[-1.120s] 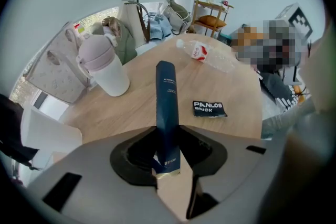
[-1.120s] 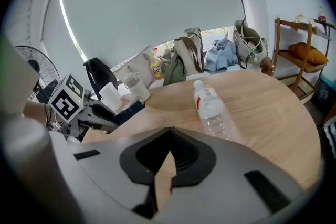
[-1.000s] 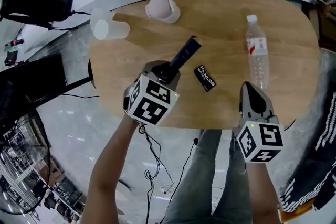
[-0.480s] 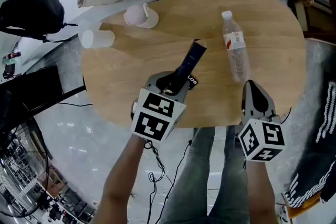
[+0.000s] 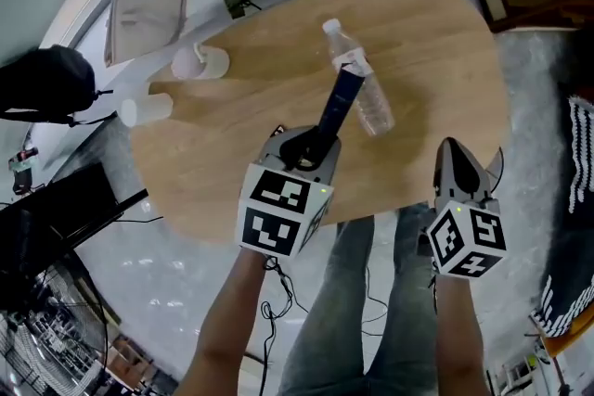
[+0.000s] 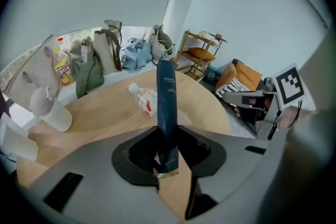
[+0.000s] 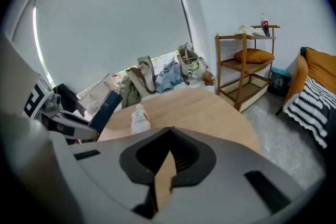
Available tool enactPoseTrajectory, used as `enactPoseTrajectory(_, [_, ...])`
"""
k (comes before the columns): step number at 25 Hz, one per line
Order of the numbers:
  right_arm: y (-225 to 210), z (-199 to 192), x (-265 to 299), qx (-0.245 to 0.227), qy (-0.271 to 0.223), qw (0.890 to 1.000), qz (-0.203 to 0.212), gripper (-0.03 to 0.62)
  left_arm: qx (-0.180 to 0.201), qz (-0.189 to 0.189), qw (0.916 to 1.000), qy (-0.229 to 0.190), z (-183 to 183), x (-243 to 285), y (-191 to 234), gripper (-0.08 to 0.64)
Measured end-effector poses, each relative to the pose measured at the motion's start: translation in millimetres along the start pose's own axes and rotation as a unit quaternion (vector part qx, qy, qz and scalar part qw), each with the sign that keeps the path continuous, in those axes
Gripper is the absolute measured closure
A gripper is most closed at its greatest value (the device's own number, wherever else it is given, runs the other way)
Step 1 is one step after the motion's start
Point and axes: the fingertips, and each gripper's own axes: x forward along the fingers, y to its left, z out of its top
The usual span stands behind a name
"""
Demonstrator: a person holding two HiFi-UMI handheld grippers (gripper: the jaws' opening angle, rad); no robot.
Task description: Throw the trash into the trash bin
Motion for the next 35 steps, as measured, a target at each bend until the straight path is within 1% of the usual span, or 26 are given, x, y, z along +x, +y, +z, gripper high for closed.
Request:
enactPoseTrajectory(5, [-40.7, 3.1, -25.4, 0.038, -0.022, 0.998, -0.042, 0.586, 0.016, -0.036, 0.9992, -0.008, 23.8, 12.9, -39.8, 0.437])
enactPoseTrajectory(8, [-67.4, 0.3, -42.2, 0.056, -0.03, 0.996, -0.063, 0.586, 0.021, -0.052, 0.9984, -0.002, 31.3, 20.3, -66.1, 0.439])
enactPoseTrajectory(11, [-97.8, -9.3, -59.3, 0.068, -0.026, 0.994, -0.083, 0.585, 0.024, -0.062, 0.9978, 0.0, 37.8, 27.9, -97.0, 0.439])
enactPoseTrajectory(15, [-137.5, -19.8, -86.4, 0.071, -0.031, 0.991, -0.108, 0.586, 0.034, -0.073, 0.9967, 0.0, 42.7, 42.3, -138.9, 0.439])
enactPoseTrajectory(20, [-194.4, -42.3, -122.3, 0.106, -0.038, 0.983, -0.144, 0.586, 0.058, -0.098, 0.9935, 0.01, 42.6, 65.3, -200.8, 0.439])
enactPoseTrajectory(26, [-250.9, -67.3, -157.4, 0.14, -0.045, 0.974, -0.174, 0.586, 0.076, -0.122, 0.9893, 0.026, 28.3, 95.1, -266.7, 0.439])
enactPoseTrajectory(29, [-272.9, -86.2, -171.7, 0.156, -0.04, 0.97, -0.184, 0.586, 0.088, -0.132, 0.9864, 0.044, 8.6, 114.4, -297.2, 0.439])
enactPoseTrajectory(35, [-317.5, -125.1, -184.2, 0.166, -0.024, 0.967, -0.19, 0.586, 0.103, -0.138, 0.9824, 0.072, -31.0, 161.8, -348.2, 0.439])
